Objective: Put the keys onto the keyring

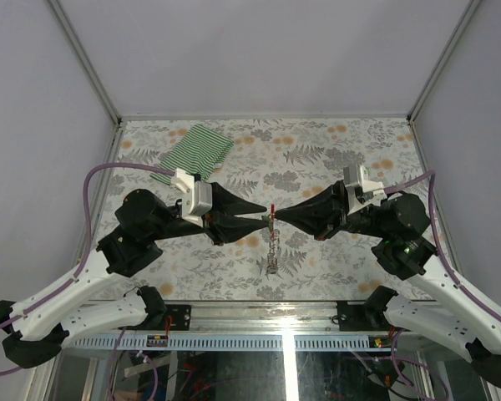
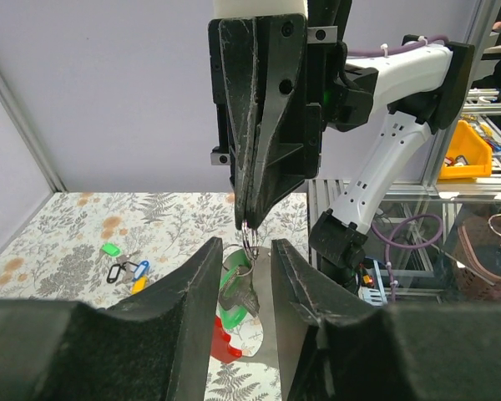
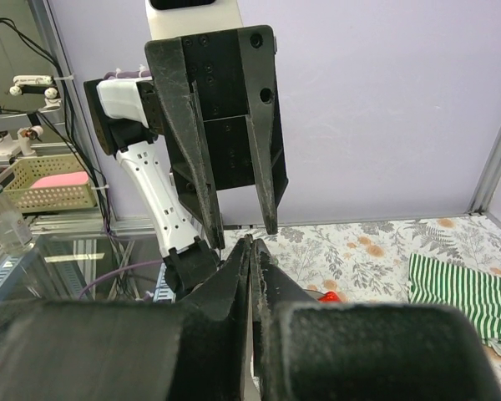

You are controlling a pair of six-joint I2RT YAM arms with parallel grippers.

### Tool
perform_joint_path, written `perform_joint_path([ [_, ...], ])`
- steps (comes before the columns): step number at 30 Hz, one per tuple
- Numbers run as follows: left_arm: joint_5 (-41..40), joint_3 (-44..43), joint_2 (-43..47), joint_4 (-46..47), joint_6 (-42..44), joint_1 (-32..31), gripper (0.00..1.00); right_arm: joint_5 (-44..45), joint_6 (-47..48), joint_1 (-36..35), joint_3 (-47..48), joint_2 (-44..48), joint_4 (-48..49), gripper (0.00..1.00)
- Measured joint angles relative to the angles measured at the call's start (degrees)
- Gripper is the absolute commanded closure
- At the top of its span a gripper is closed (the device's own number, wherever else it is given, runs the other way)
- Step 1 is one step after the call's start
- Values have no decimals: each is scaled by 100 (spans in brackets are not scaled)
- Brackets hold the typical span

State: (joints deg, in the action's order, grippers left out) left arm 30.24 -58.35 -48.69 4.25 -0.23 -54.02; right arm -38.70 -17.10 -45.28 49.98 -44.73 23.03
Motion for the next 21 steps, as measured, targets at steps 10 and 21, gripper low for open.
perform_joint_path([
  [10, 105, 2, -136, 15, -85, 0, 75, 4, 17, 0, 0, 55, 52, 100],
  [21, 229, 2, -243, 76, -177, 0, 100, 2, 87, 0, 0, 63, 46, 100],
])
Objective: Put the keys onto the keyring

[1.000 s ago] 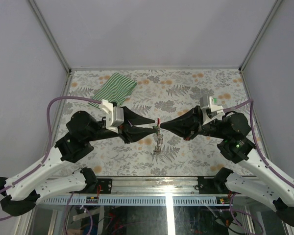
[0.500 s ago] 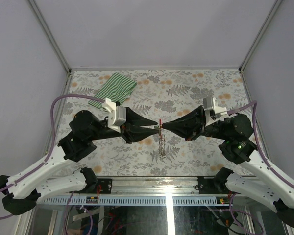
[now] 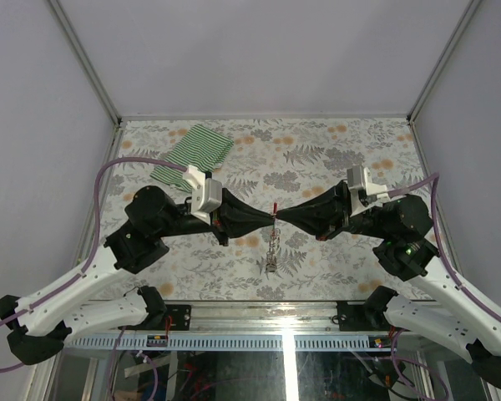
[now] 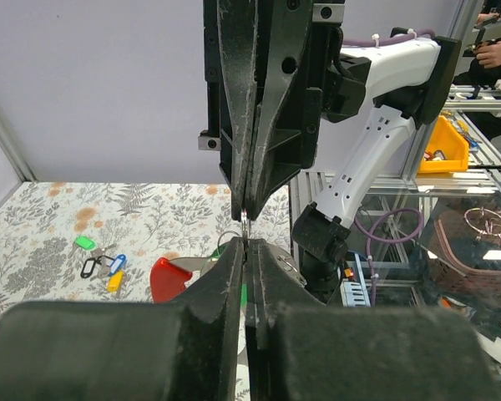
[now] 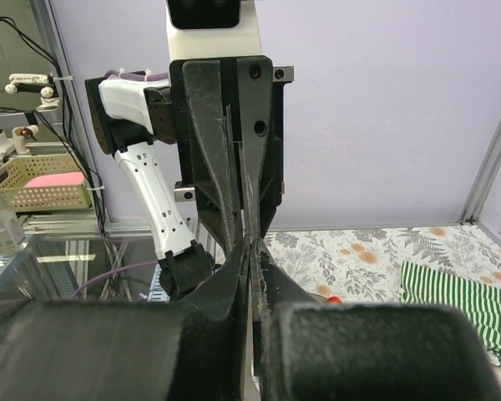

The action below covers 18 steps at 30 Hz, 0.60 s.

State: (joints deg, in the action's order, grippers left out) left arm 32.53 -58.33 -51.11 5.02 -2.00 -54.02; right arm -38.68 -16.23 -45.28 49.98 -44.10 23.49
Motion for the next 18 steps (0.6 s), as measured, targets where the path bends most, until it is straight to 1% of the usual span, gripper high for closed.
perform_joint_path([
  [2, 0, 0, -2, 15, -17, 0, 100, -2, 42, 0, 0, 11, -4, 100],
  [3, 0, 0, -2, 17, -28, 0, 100, -2, 59, 0, 0, 13, -9, 98],
  [5, -9, -9, -9, -11, -33, 0, 100, -2, 125, -2, 4, 24, -55, 89],
  [6, -22, -48, -22, -103, -20, 0, 100, -2, 160, 0, 13, 28, -101, 83],
  [8, -46, -227, -85, -420, 76, 0, 100, 15, 339, 0, 98, 46, -365, 74],
  [10, -81, -531, -186, -920, 251, 0, 100, 26, 428, 0, 168, 61, -525, 69],
  [18, -216, -2293, -883, -3545, 1473, 0, 100, 179, 1117, 0, 667, 186, -1631, 65],
])
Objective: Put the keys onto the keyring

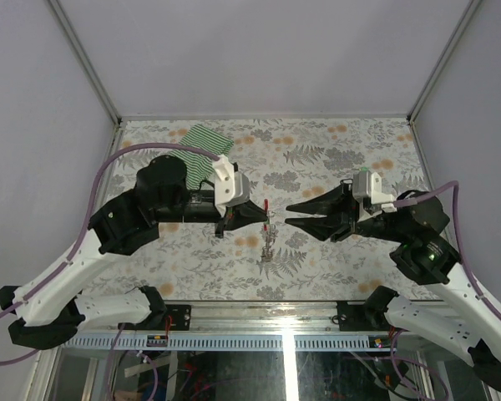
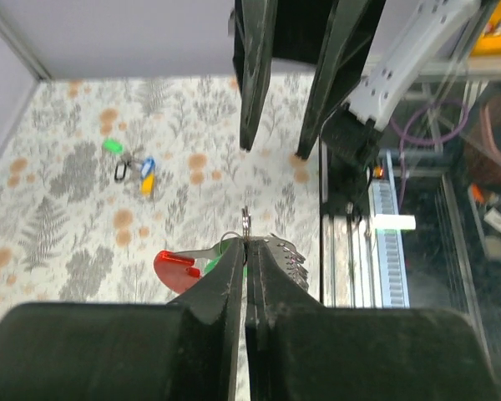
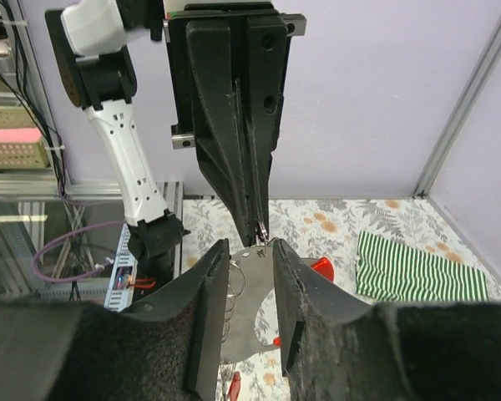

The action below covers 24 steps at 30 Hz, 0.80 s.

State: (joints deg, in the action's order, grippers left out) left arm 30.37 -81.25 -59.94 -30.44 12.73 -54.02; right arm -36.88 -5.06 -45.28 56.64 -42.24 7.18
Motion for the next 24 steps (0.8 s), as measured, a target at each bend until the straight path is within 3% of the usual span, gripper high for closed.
perform_joint_path([
  [12, -378, -1864, -1403, -3300, 1198, -9, 100, -216, 254, 0, 192, -553, -872, 60],
  [24, -535, -2155, -1580, -4033, 1423, -125, 100, -802, 0, 2, -35, -1126, -501, 58],
])
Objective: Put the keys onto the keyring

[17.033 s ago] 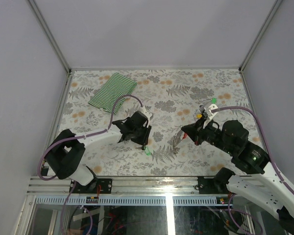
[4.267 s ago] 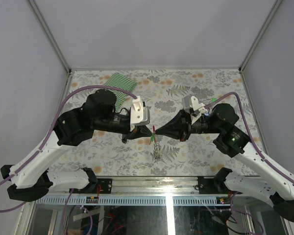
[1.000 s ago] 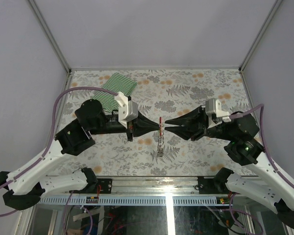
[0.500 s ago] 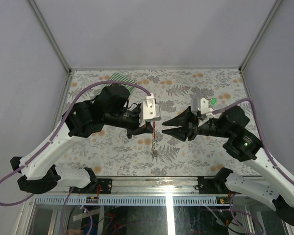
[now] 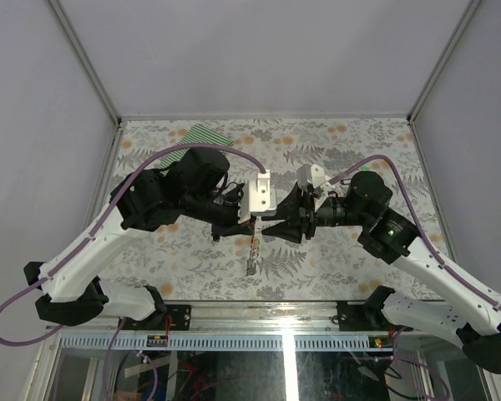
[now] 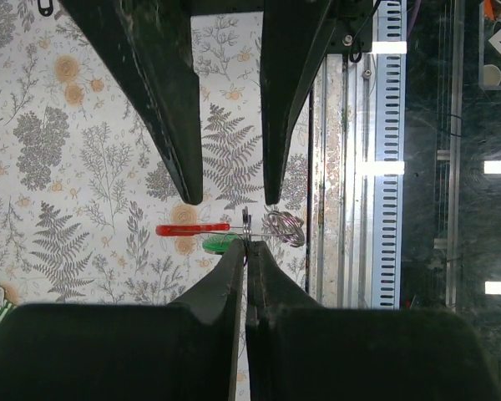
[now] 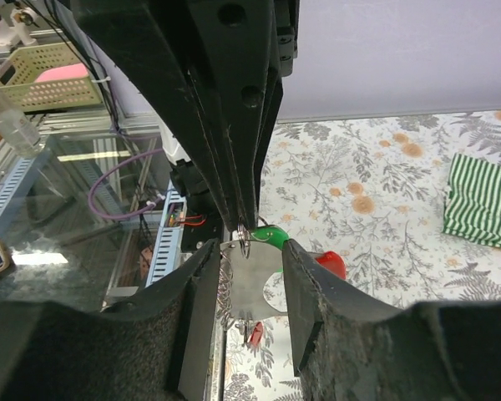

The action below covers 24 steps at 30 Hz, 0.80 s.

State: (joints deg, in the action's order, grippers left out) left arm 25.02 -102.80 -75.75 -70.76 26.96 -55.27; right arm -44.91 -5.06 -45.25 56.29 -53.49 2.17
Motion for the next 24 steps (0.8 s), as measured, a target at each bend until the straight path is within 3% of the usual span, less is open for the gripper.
perform_joint_path([
  [7, -28, -35, -9, -13, 0, -33, 100, -284, -254, 0, -74, -214, 367, 59],
  [24, -87, -35, -37, -15, 0, -63, 100, -415, -492, -15, -160, -396, 649, 76],
])
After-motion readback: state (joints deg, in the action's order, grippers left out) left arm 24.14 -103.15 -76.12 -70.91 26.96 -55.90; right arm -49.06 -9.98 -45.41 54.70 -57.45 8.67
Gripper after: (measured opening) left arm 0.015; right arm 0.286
